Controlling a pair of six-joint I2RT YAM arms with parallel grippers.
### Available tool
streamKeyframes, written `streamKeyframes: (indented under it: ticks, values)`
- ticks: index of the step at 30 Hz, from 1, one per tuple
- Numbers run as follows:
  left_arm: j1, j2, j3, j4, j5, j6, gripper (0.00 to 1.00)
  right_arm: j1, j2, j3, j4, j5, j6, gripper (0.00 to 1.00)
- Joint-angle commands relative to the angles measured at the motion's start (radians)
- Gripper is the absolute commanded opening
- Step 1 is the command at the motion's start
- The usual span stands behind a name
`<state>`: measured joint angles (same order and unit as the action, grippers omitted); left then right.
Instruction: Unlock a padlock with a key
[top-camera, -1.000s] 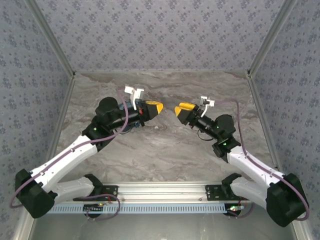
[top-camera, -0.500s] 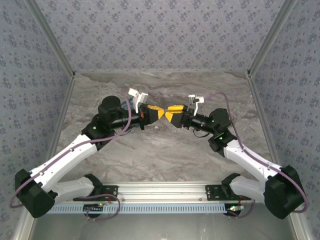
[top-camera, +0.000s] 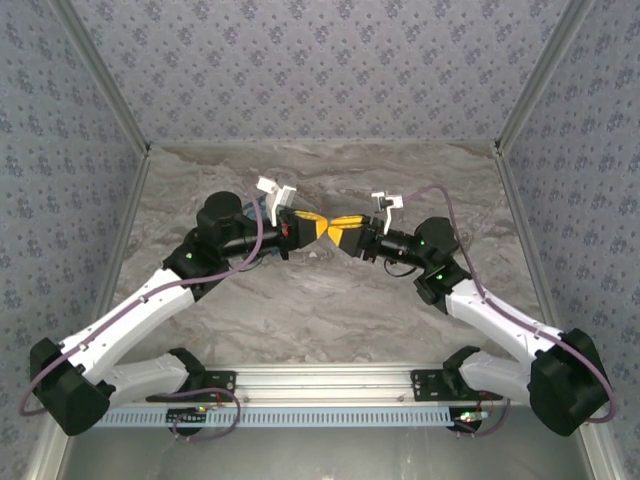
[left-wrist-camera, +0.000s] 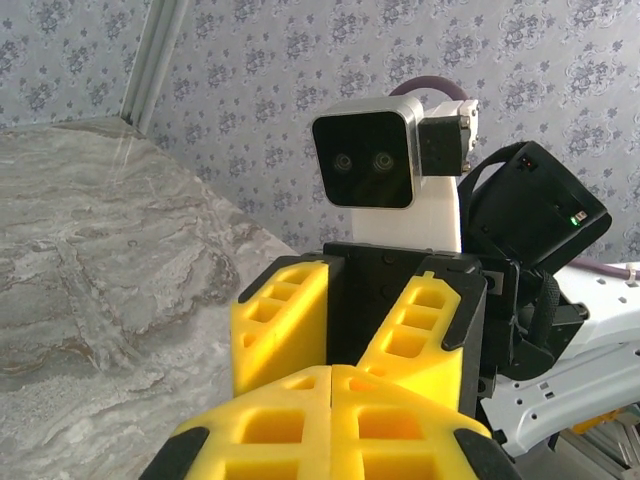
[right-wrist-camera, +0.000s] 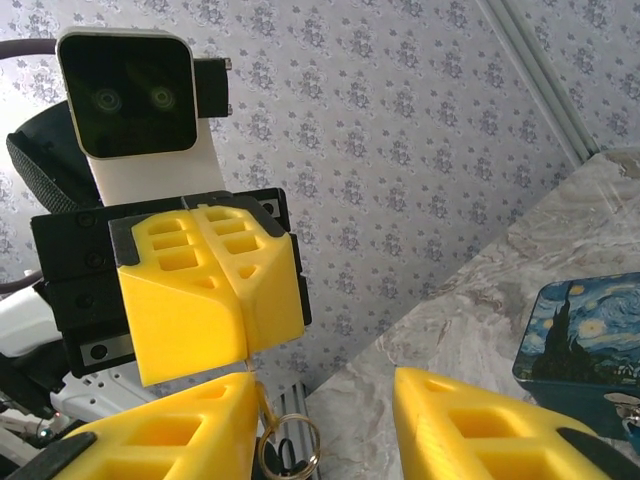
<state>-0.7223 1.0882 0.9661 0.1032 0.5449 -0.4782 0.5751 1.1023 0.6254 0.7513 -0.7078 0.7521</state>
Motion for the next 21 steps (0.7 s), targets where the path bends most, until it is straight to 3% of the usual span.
streamKeyframes:
  ticks: [1,10,14,21]
  values:
    - [-0.005,-0.002,0.036,0.011,-0.003,0.022,0.0,0.01,-0.007,0.025,-0.007,-0.019,-0.012,0.36]
    - [-0.005,0.001,0.036,0.004,-0.01,0.024,0.0,0.014,-0.023,0.017,-0.027,-0.005,-0.022,0.17]
    - [-0.001,0.003,0.037,-0.004,-0.012,0.029,0.0,0.012,-0.035,0.017,-0.044,-0.005,-0.033,0.04]
    - [0.037,-0.01,0.046,-0.048,-0.039,0.045,0.26,0.002,-0.087,-0.011,-0.145,0.05,-0.074,0.0]
